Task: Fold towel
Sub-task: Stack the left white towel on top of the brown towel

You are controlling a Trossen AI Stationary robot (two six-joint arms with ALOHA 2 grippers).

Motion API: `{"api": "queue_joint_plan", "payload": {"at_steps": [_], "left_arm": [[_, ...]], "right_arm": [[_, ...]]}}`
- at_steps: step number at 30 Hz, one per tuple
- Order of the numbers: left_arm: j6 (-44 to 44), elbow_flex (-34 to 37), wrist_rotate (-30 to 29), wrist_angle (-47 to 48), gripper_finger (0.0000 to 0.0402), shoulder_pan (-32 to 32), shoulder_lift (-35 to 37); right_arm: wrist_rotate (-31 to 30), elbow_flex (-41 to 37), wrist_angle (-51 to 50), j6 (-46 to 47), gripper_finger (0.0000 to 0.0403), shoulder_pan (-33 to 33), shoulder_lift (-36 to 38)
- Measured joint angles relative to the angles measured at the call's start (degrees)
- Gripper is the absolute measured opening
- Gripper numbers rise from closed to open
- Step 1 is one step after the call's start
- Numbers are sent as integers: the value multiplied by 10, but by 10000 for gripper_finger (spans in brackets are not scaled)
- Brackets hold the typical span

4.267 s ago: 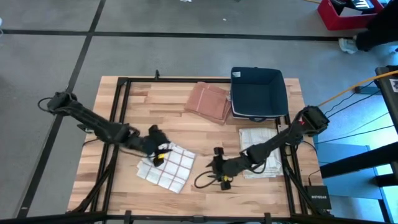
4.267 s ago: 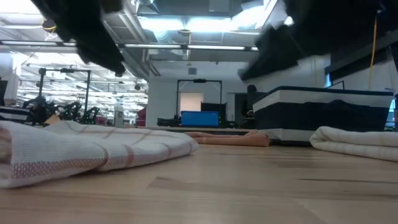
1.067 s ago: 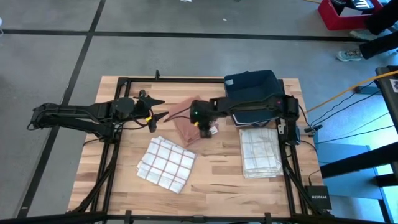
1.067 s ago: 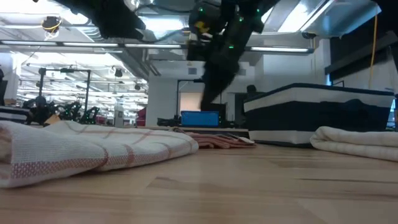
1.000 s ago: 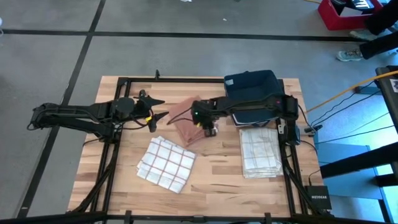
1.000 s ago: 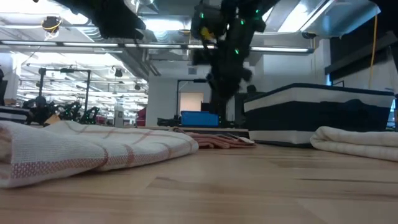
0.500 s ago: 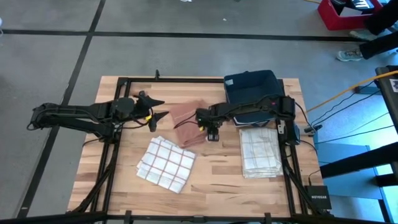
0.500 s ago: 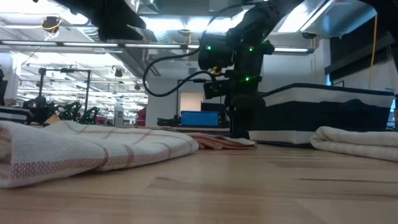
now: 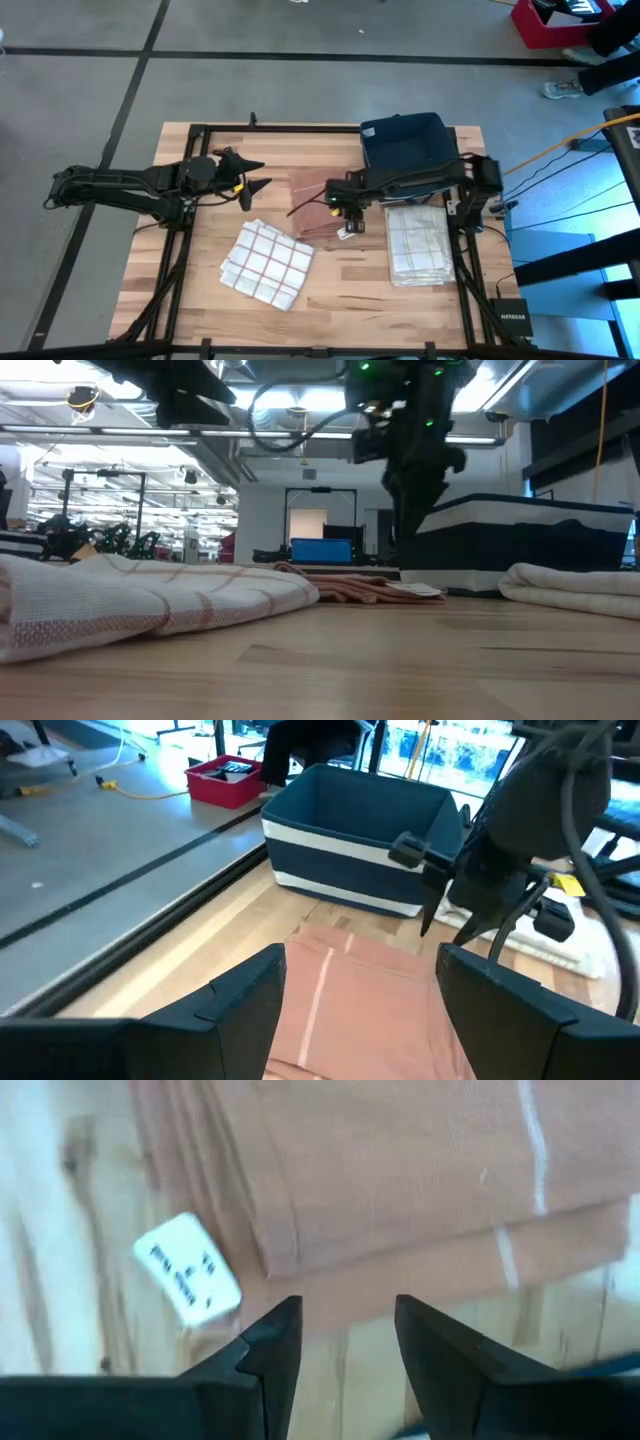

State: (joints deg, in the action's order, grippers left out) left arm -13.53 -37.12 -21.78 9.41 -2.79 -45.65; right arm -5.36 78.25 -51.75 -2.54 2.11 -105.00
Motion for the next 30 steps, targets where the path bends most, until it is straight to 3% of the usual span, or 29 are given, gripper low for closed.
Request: {"api": "queue_joint_plan", "payload": {"at_steps": [5, 9, 12, 20, 24, 26, 30], "left_arm": [[-10, 0, 8, -1, 250, 0, -7], [5, 0, 85, -2, 250, 0, -46], [2, 0, 137, -5, 250, 1, -100], [-7, 0, 288, 7, 250, 4, -240], [12, 0, 310, 8, 250, -4, -281], [21, 0, 329, 7, 250, -9, -301], [39, 0, 363, 6, 250, -19, -345]], "right_arm": [[42, -90, 82, 9, 165, 0, 89], [96, -193, 221, 51, 165, -24, 145], [99, -240, 330, 90, 165, -69, 168], [-27, -288, 462, 133, 165, -192, 156], [-85, -344, 597, 140, 165, -227, 137], [-90, -368, 657, 141, 165, -232, 130], [-82, -383, 670, 146, 165, -230, 130]]}}
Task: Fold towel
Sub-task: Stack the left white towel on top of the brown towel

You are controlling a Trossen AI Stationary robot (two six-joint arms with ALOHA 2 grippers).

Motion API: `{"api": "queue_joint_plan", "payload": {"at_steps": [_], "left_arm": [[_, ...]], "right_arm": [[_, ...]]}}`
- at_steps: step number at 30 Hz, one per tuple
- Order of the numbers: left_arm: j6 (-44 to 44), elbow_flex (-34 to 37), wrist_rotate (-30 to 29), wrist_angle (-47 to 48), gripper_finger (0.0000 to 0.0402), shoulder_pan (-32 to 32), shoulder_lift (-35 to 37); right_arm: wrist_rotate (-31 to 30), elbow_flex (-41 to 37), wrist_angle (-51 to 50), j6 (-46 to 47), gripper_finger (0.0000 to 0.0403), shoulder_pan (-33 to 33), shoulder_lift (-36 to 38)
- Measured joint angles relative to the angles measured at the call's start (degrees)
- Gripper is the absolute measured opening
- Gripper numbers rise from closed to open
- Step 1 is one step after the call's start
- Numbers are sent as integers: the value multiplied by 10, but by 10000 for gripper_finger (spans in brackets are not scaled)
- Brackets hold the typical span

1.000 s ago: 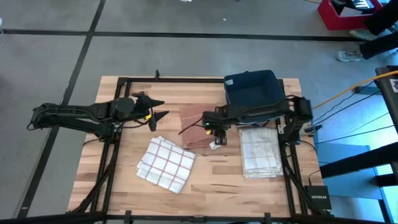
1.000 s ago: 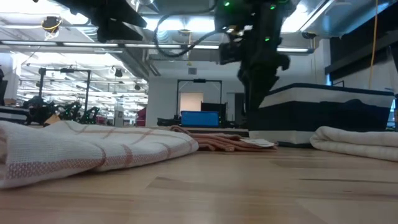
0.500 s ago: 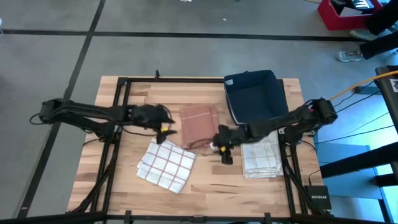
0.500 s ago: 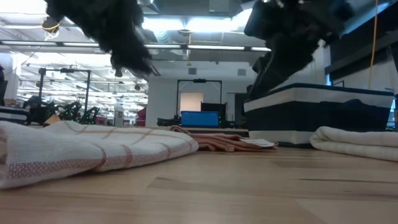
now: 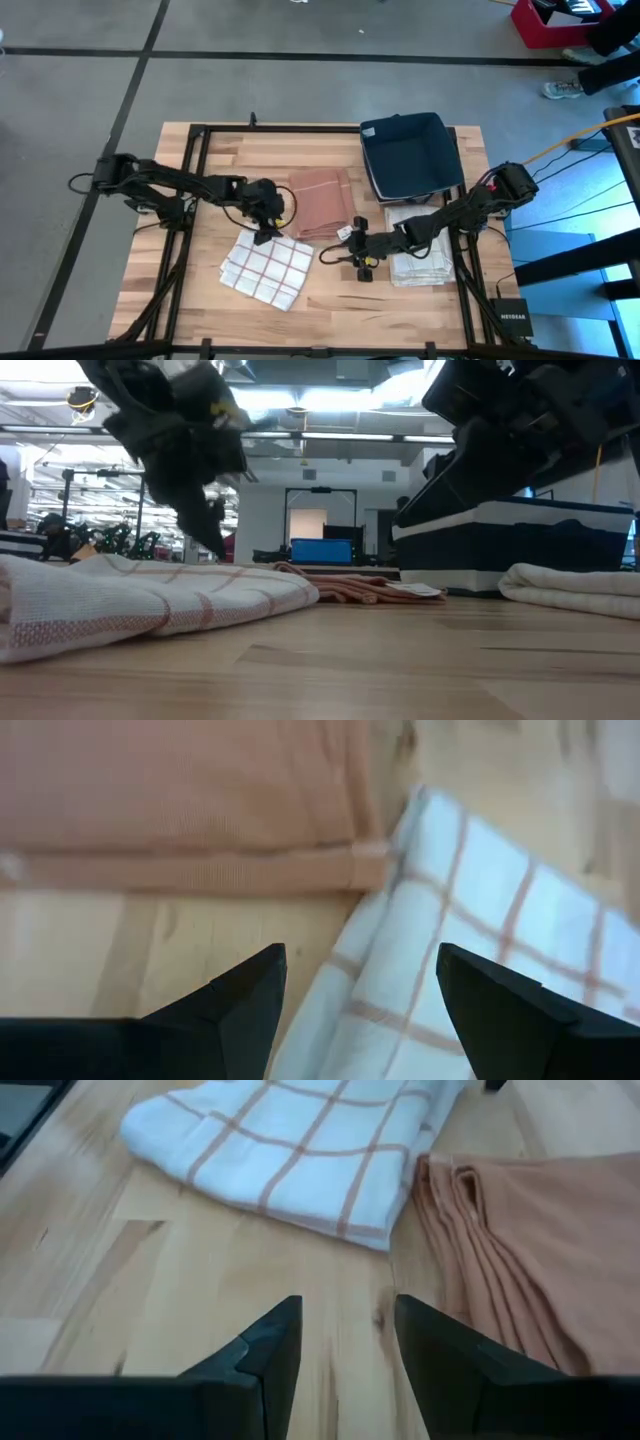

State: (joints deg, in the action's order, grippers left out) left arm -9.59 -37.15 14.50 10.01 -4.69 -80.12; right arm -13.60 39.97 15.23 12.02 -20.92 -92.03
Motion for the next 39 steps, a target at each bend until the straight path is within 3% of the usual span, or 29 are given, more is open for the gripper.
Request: {"api": "queue_joint_plan", "payload": {"at_steps": [7, 20, 28, 39], "left_arm": [[8, 0, 120, -11, 250, -20, -89], [20, -4, 241, -45, 241, -18, -180], [37, -2, 227, -37, 184, 35, -181], [101, -2, 172, -45, 135, 91, -180]], "right_arm": [[7, 0, 2, 1, 165, -1, 0], [-9, 0, -3, -2, 165, -1, 0], [-9, 0, -1, -2, 165, -1, 0], [-8, 0, 18, -2, 165, -1, 0]]}}
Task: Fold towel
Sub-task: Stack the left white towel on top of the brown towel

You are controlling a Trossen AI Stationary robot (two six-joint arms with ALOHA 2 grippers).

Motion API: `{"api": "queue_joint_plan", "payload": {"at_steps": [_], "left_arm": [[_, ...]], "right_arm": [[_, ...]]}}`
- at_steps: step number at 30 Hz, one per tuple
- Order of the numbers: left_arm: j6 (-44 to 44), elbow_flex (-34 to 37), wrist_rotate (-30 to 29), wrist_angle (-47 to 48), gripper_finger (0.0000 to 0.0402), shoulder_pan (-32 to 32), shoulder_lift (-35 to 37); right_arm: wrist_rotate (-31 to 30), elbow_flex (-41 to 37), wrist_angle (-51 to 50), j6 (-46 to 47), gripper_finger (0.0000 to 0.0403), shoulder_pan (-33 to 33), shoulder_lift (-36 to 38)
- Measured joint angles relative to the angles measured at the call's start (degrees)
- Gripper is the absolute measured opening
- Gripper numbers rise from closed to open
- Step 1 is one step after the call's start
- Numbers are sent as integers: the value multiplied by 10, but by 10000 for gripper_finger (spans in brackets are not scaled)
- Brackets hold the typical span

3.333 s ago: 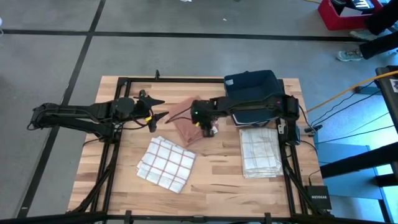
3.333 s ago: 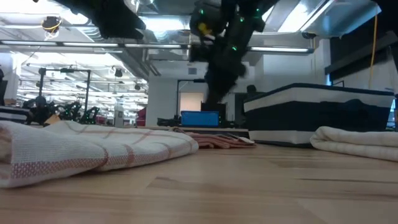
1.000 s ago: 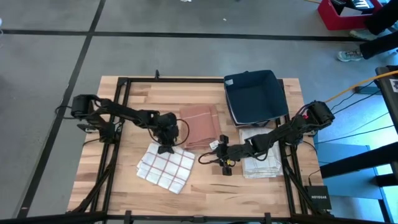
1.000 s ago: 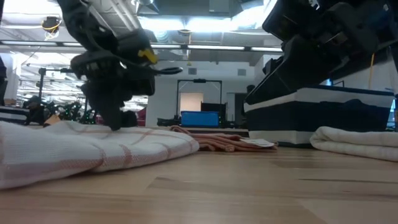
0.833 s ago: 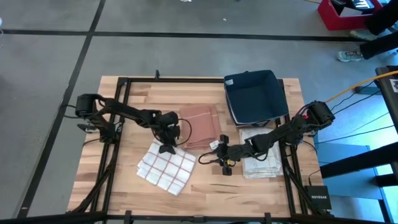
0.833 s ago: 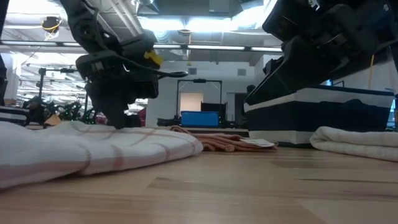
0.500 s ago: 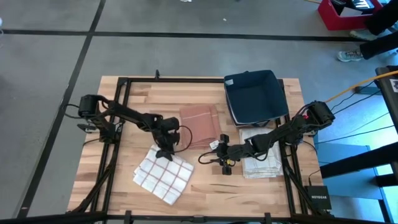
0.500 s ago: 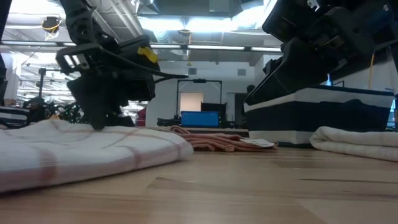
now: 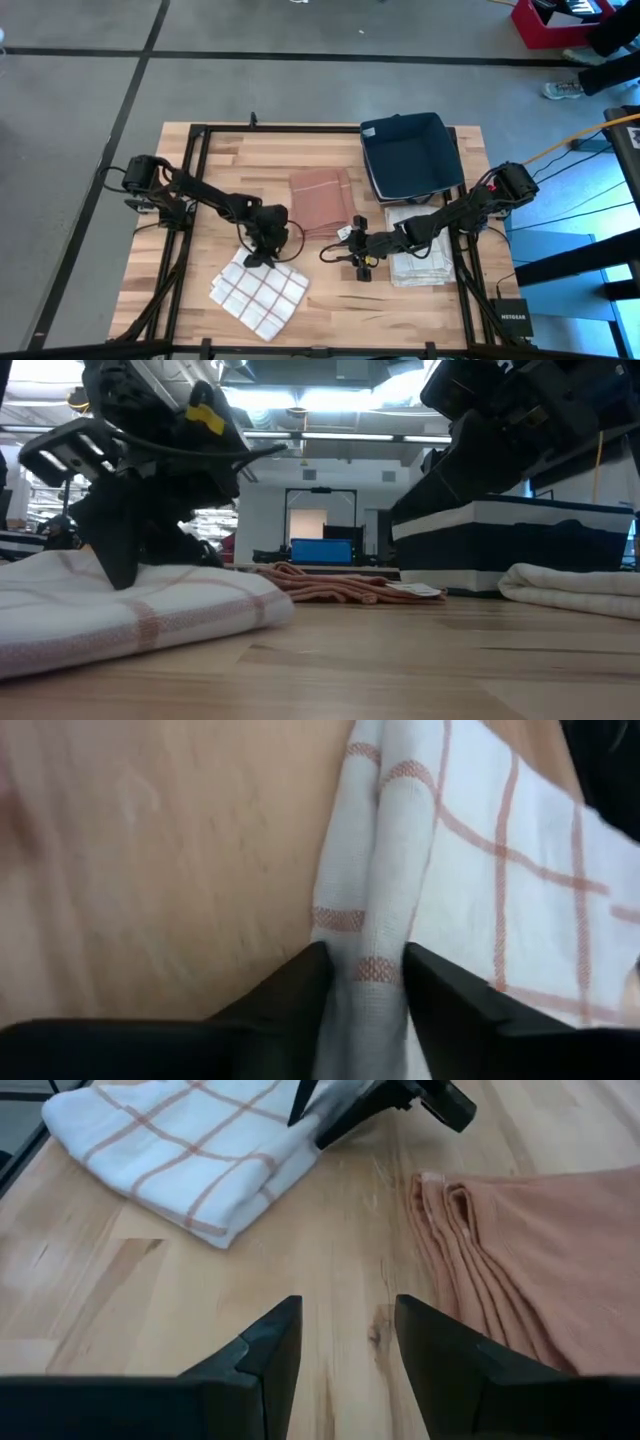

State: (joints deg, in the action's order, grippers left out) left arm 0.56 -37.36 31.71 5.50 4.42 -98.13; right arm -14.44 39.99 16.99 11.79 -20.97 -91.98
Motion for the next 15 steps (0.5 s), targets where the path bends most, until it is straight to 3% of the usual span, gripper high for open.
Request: {"api": "queue_joint_plan", "payload": {"at_steps": [6, 11, 15], "left_arm": [[5, 3, -19, -26, 20, 22, -2], [2, -18, -82, -53, 10, 65, 2], [0, -58, -128, -45, 6, 89, -1]], "right_arm": [[0, 0, 0, 0, 165, 0, 0], [12, 1, -4, 0, 165, 0, 0], [24, 27, -93, 13, 165, 0, 16]]}}
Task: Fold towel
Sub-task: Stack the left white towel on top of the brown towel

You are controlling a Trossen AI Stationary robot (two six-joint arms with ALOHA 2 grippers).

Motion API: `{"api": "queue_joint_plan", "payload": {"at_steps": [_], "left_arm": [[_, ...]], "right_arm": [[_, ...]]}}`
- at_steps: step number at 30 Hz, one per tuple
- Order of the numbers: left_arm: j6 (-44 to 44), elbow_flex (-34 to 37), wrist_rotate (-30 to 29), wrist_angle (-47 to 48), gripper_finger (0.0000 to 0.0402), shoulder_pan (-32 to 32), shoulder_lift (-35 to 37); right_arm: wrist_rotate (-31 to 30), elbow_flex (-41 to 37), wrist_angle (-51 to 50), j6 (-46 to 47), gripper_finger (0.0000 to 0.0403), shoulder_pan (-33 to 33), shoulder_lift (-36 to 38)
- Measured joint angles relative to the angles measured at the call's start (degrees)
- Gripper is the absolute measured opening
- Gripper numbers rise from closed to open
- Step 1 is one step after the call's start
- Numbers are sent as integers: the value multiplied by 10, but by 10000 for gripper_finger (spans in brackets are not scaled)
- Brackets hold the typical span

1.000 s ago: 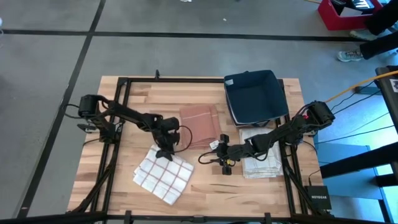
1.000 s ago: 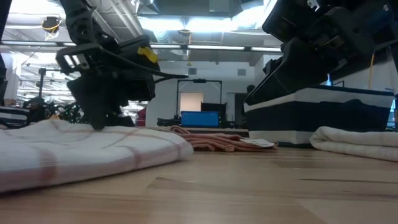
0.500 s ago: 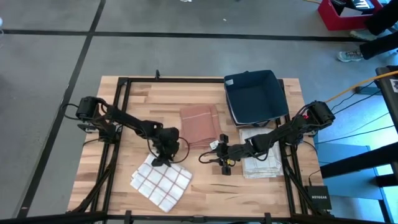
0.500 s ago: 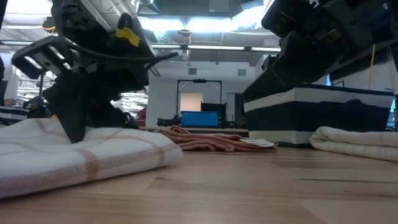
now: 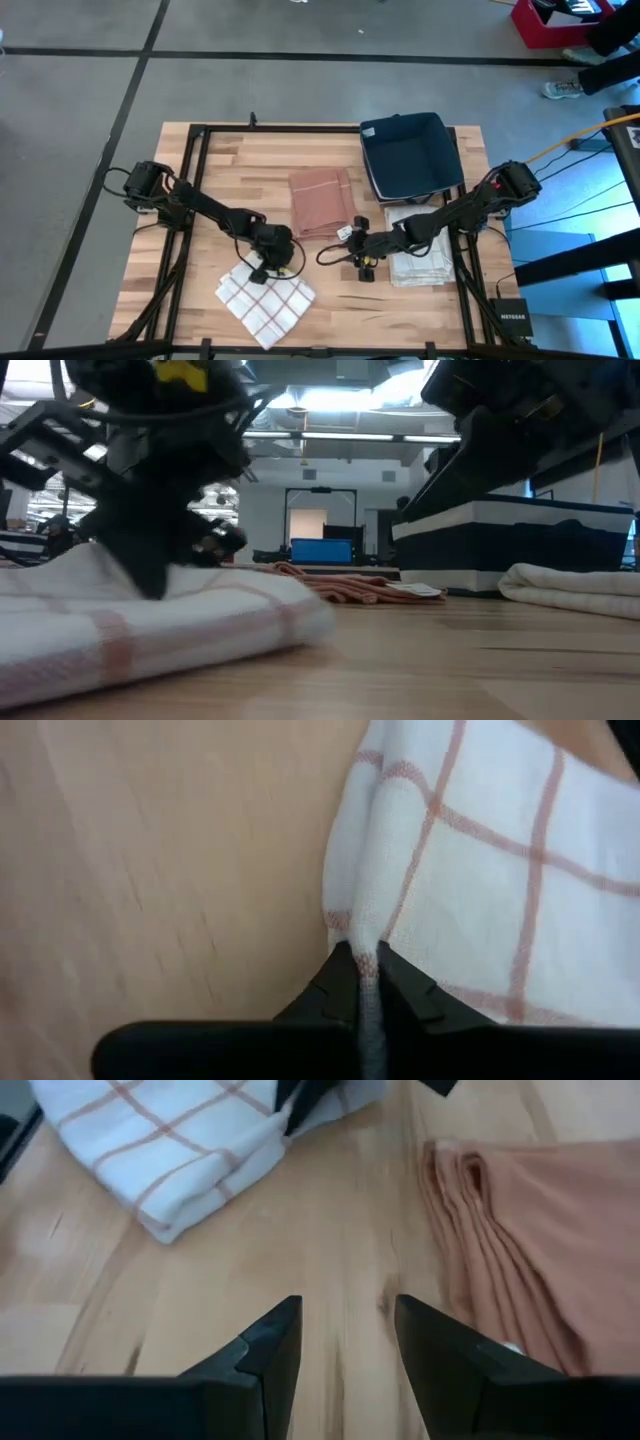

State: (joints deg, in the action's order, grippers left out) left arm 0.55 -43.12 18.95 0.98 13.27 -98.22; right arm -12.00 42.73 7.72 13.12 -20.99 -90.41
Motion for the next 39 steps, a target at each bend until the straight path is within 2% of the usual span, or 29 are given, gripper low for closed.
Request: {"api": "queue_joint_plan", "payload": {"at_steps": [4, 7, 17, 21, 25, 31, 34, 39], "left_arm": [[-3, -54, -38, 20, 4, -1, 1], [-1, -84, -83, 26, 4, -12, 1], [-21, -166, -162, 18, 2, -68, 14], [-80, -167, -224, 19, 5, -90, 36], [-131, -163, -291, 13, 3, -110, 55], [-225, -158, -341, 22, 5, -154, 58], [-280, -130, -350, -20, 3, -171, 59], [-341, -81, -348, -151, 6, -190, 58]], "right_arm": [[-21, 30, -121, 12, 165, -1, 34], [-44, 34, -170, 31, 165, -11, 71], [-207, 34, -315, 110, 165, -101, 148], [-261, 34, -339, 141, 165, -134, 151], [-285, 34, -350, 165, 165, -159, 151], [-306, 33, -350, 192, 165, -185, 148], [-325, 33, -348, 205, 165, -193, 148], [-328, 33, -348, 215, 165, -196, 148]]}}
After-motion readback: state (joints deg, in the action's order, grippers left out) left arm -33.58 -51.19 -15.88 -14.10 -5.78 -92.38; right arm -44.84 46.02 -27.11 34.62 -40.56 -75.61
